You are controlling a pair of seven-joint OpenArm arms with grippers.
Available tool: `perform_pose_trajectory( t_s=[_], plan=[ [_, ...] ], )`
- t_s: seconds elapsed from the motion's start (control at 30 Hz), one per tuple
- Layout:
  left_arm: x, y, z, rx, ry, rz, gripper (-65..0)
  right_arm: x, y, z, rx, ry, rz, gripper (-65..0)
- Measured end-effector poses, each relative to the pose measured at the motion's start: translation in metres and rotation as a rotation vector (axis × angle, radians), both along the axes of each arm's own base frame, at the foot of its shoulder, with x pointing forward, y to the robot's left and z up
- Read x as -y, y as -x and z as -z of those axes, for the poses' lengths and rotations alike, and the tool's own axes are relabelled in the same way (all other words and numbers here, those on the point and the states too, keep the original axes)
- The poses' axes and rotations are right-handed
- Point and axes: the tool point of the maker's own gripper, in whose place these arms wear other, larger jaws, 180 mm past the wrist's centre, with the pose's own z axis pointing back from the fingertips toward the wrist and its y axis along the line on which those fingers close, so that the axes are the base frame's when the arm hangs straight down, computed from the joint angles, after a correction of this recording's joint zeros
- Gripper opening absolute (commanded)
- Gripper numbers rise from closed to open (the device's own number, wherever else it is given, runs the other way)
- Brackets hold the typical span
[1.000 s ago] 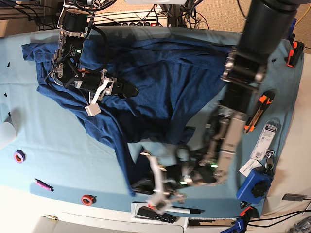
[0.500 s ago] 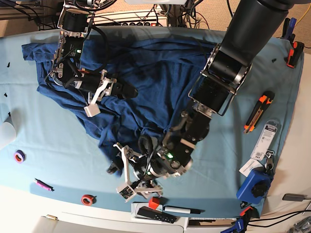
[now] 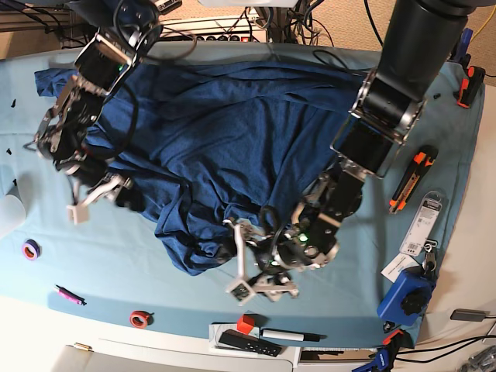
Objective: Layout the t-shirt on the table in an organized manner, then fold the t-shirt properly
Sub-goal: 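Pull the pinched fabric with both grippers toward the shirt's hem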
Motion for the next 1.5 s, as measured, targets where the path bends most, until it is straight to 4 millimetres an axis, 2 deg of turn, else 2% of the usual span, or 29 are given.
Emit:
perform_pose_trajectory(
  t_s=[0.1, 0.2, 0.33, 0.4, 0.57, 0.83, 0.87, 0.9, 1.0, 1.13, 1.27, 1.37, 1.5],
  plan=[
    [-0.003, 0.004, 0.008, -0.021, 0.007, -0.003, -20.8, 0.002, -0.019, -0.006, 0.029, -0.015, 0.003, -35.4],
    [-0.002, 0.008, 0.013, -0.041, 0.017, -0.002, -20.8, -0.001, -0.031, 0.017, -0.056, -0.023, -0.015, -30.6],
    [-0.002, 0.009, 0.013, -0.038, 0.02, -0.003, -20.8, -0.011, -0.043, 0.048, -0.143, -0.11, -0.019, -30.6],
    [-0.001, 0.011, 0.017, -0.047, 0.021, -0.002, -20.8, -0.016, -0.048, 0.052, -0.16, -0.142, -0.029, -30.6],
    [-0.002, 0.012, 0.018, -0.047, 0.019, -0.003, -20.8, -0.02, -0.044, 0.057, -0.231, -0.095, -0.091, -30.6],
    [-0.002, 0.012, 0.019, -0.048, 0.019, -0.003, -20.8, -0.013, -0.04, 0.063, -0.265, 0.026, -0.115, -31.2],
    [-0.002, 0.012, 0.019, -0.048, 0.019, -0.003, -20.8, -0.012, -0.04, 0.064, -0.274, 0.037, -0.11, -34.0],
    [-0.002, 0.012, 0.019, -0.048, 0.019, -0.003, -20.8, -0.01, -0.04, 0.065, -0.28, 0.05, -0.108, -40.0],
    [-0.002, 0.012, 0.019, -0.048, 0.02, -0.003, -20.8, -0.006, -0.036, 0.07, -0.308, 0.064, -0.097, -65.0],
    [-0.002, 0.012, 0.019, -0.048, 0.019, -0.003, -20.8, -0.004, -0.034, 0.071, -0.312, 0.065, -0.096, -65.0],
    [-0.002, 0.015, 0.022, -0.057, 0.02, -0.003, -20.8, 0.006, -0.04, 0.07, -0.29, 0.102, -0.059, -65.0],
    [-0.002, 0.018, 0.028, -0.068, 0.017, -0.003, -20.8, 0.032, -0.042, 0.067, -0.288, 0.137, 0.016, -65.0],
    [-0.002, 0.017, 0.026, -0.064, 0.019, -0.003, -20.8, 0.071, -0.034, 0.062, -0.304, 0.204, 0.065, -65.0]
  ],
)
